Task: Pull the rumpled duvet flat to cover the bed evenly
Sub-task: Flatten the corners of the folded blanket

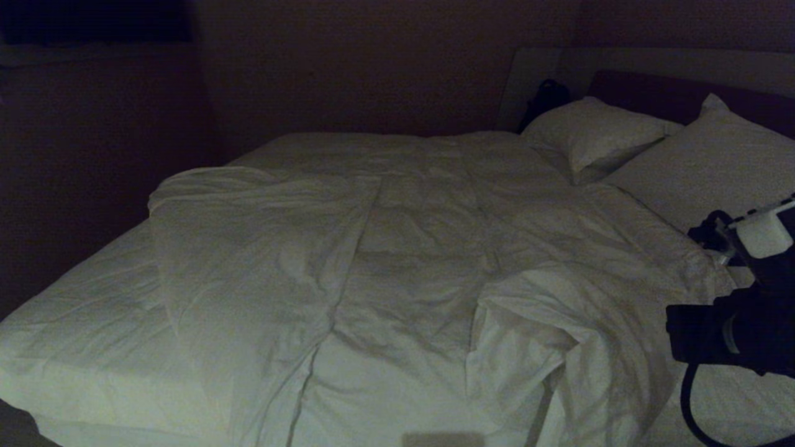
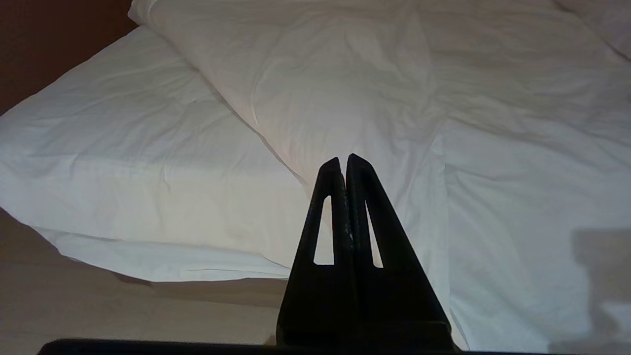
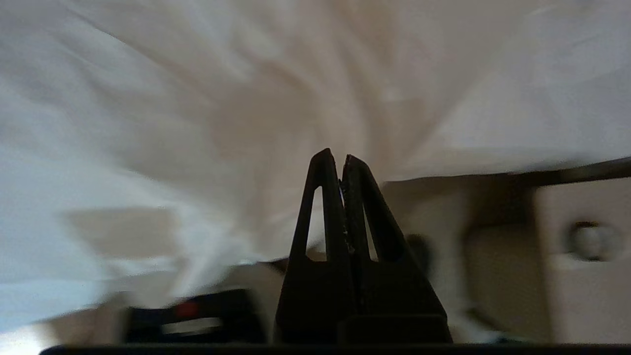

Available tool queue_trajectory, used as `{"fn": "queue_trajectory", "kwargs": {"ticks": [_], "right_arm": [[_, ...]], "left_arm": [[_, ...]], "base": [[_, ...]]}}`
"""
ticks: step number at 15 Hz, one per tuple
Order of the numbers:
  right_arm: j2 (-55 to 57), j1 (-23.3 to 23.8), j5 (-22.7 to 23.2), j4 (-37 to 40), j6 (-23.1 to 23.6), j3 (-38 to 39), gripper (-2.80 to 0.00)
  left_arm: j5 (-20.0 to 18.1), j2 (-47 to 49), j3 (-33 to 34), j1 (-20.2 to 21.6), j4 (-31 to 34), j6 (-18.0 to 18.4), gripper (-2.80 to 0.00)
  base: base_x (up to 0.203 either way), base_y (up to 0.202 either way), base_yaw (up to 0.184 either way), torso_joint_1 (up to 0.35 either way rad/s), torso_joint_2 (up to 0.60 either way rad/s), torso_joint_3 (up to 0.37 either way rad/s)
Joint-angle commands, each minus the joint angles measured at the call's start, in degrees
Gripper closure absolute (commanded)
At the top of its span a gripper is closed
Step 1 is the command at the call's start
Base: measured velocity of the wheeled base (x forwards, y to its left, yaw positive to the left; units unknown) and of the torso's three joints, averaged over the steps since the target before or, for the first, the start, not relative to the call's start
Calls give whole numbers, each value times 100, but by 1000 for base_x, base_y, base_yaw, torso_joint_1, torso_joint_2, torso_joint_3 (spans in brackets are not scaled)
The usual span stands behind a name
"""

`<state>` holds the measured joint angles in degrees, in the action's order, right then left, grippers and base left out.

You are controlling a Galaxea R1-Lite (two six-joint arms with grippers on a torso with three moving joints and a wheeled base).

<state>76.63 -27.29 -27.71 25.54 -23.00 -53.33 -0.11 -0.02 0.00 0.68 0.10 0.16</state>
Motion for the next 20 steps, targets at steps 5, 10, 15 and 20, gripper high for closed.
{"fn": "queue_trajectory", "kwargs": {"ticks": [5, 10, 15, 20], "right_arm": [[198, -1098, -759, 28, 806, 17, 0], [534, -1715, -977, 3, 844, -280, 0], [606, -2168, -1190, 47, 964, -327, 0], [898, -2187, -1289, 36, 955, -239, 0]], "left_arm": [[-7, 2, 0, 2, -1, 1, 0], [-7, 2, 0, 2, -1, 1, 0], [1, 2, -4, 2, -1, 1, 0], [-7, 2, 0, 2, -1, 1, 0]], "base": [[0, 0, 0, 0, 0, 0], [0, 0, 0, 0, 0, 0], [0, 0, 0, 0, 0, 0], [0, 0, 0, 0, 0, 0]]}}
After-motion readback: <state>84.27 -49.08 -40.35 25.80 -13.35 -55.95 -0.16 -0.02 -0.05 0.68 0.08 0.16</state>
